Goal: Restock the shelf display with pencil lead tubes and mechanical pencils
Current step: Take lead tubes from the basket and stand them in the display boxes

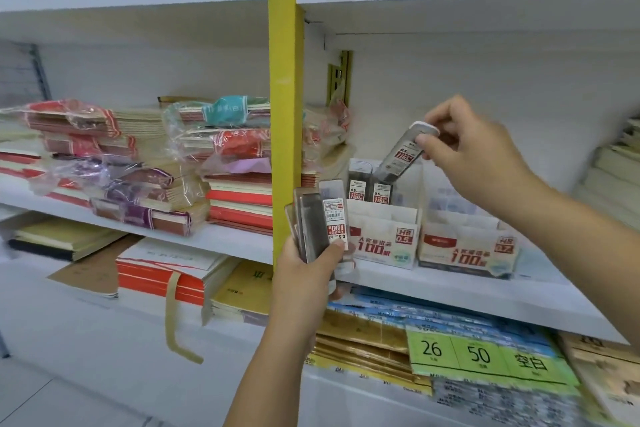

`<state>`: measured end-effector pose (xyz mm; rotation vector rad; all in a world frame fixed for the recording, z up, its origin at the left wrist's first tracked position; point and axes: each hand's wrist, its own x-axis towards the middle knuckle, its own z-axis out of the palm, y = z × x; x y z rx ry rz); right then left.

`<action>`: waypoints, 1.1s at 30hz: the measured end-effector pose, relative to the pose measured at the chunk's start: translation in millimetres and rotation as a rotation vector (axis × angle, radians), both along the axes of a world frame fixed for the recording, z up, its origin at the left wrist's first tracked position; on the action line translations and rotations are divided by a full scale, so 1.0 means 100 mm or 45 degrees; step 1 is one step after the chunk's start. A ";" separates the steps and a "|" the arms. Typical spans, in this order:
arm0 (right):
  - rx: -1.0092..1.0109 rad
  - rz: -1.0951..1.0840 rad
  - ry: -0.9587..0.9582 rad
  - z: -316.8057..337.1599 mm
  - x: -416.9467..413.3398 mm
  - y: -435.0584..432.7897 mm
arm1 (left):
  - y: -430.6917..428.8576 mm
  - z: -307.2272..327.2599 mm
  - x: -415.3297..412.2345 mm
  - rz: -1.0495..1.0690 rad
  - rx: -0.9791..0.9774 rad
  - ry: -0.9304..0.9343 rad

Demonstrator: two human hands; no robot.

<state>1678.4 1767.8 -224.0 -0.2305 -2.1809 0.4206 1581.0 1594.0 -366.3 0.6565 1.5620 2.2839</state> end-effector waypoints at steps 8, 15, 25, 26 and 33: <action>0.192 -0.049 -0.338 -0.02 -0.47 0.20 | 0.04 -0.05 -0.11 -0.032 0.014 -0.030; 0.582 -0.350 -0.429 -0.26 -0.53 0.21 | 0.00 -0.02 -0.05 -0.083 0.012 -0.096; -0.375 0.399 -0.391 -0.50 -0.05 -0.41 | -0.07 0.03 0.08 -0.211 -0.094 0.044; -0.421 0.394 -0.366 -0.51 -0.04 -0.42 | -0.07 0.03 0.09 -0.218 -0.101 0.046; -0.871 0.518 -0.249 -0.59 0.20 -0.28 | -0.14 0.01 0.05 -0.174 0.028 -0.071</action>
